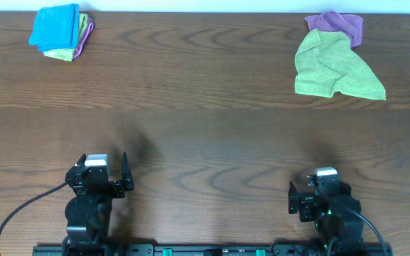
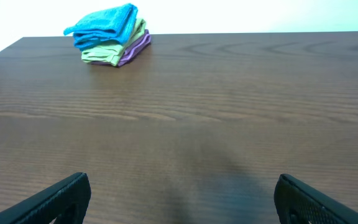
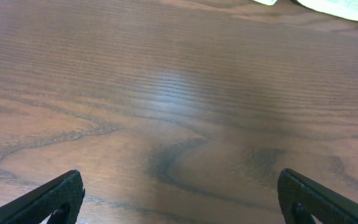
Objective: Fold the cloth
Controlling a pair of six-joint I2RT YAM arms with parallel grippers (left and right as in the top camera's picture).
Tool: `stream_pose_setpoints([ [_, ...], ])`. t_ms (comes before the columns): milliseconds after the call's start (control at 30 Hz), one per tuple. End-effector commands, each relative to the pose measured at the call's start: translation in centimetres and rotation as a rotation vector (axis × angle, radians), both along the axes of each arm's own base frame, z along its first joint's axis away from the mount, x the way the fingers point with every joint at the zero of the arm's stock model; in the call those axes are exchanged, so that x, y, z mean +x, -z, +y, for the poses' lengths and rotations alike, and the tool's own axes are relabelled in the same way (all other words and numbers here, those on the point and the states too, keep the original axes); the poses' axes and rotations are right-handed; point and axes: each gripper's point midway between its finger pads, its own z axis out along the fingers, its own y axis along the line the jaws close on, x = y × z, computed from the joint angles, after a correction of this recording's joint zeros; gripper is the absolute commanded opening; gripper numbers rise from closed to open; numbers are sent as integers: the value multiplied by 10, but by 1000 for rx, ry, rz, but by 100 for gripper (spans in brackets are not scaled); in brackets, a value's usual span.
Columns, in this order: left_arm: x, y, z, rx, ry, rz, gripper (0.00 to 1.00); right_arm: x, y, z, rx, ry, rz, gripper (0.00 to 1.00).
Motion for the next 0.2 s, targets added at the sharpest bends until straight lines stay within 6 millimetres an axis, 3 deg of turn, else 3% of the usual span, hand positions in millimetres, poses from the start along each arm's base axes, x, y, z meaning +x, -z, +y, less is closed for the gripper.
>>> stream_pose_setpoints([
  [0, 0, 11, 1, -3, -8, 21, 95, 0, 4, 2, 9, -5, 3, 99],
  [167, 0, 11, 1, -3, -8, 21, 95, 0, 4, 2, 9, -5, 3, 99],
])
